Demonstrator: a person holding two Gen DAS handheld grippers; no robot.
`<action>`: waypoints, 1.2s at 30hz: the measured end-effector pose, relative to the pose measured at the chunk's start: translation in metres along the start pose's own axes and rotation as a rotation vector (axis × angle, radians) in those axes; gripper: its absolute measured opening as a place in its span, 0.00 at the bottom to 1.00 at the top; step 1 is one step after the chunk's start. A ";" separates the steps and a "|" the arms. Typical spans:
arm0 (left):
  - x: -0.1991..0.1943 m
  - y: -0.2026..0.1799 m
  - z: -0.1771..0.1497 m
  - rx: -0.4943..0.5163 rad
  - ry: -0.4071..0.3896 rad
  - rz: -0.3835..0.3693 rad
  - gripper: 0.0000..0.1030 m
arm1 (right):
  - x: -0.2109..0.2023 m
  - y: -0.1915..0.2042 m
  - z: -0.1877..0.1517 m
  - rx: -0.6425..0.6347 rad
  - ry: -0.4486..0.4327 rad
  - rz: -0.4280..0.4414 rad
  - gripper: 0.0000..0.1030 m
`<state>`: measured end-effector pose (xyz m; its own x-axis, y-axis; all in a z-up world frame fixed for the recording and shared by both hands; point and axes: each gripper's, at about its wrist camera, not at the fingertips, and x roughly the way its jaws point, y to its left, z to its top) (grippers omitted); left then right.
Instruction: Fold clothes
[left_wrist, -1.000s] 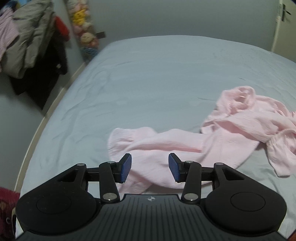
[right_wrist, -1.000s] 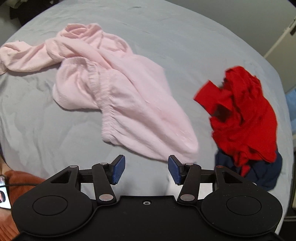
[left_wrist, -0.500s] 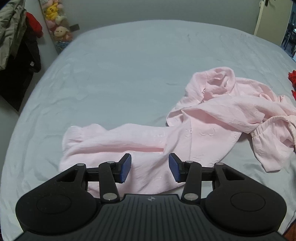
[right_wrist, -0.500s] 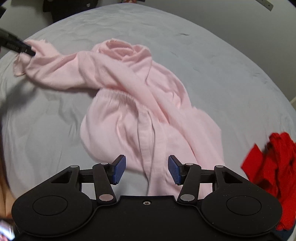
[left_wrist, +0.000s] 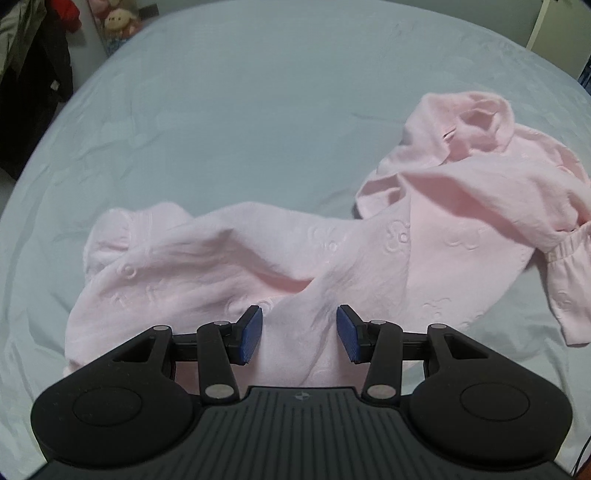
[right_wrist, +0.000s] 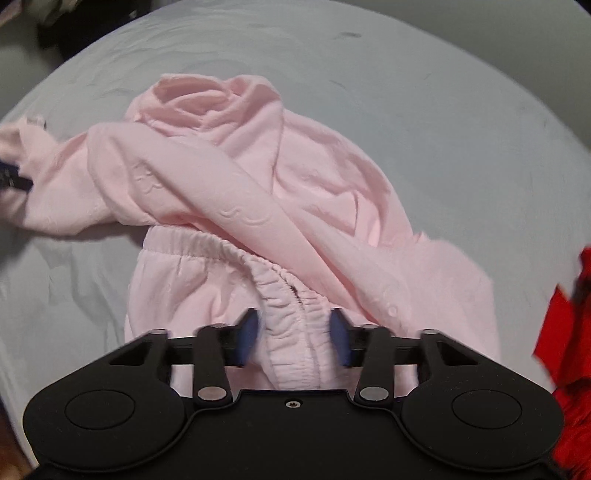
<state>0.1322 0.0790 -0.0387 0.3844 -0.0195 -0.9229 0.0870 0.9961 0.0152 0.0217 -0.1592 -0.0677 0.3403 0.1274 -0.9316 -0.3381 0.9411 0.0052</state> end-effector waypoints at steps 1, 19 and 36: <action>0.001 0.000 0.000 0.000 0.002 0.000 0.42 | -0.002 -0.002 -0.004 -0.004 0.019 0.009 0.16; -0.001 -0.004 0.001 -0.013 0.002 0.029 0.42 | -0.057 -0.027 -0.144 -0.205 0.290 -0.018 0.10; -0.028 -0.021 -0.004 0.040 -0.032 0.053 0.42 | -0.100 -0.037 -0.172 -0.159 0.130 -0.073 0.32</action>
<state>0.1161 0.0588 -0.0149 0.4187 0.0303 -0.9076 0.1019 0.9916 0.0801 -0.1511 -0.2605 -0.0370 0.2560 0.0096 -0.9666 -0.4544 0.8838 -0.1116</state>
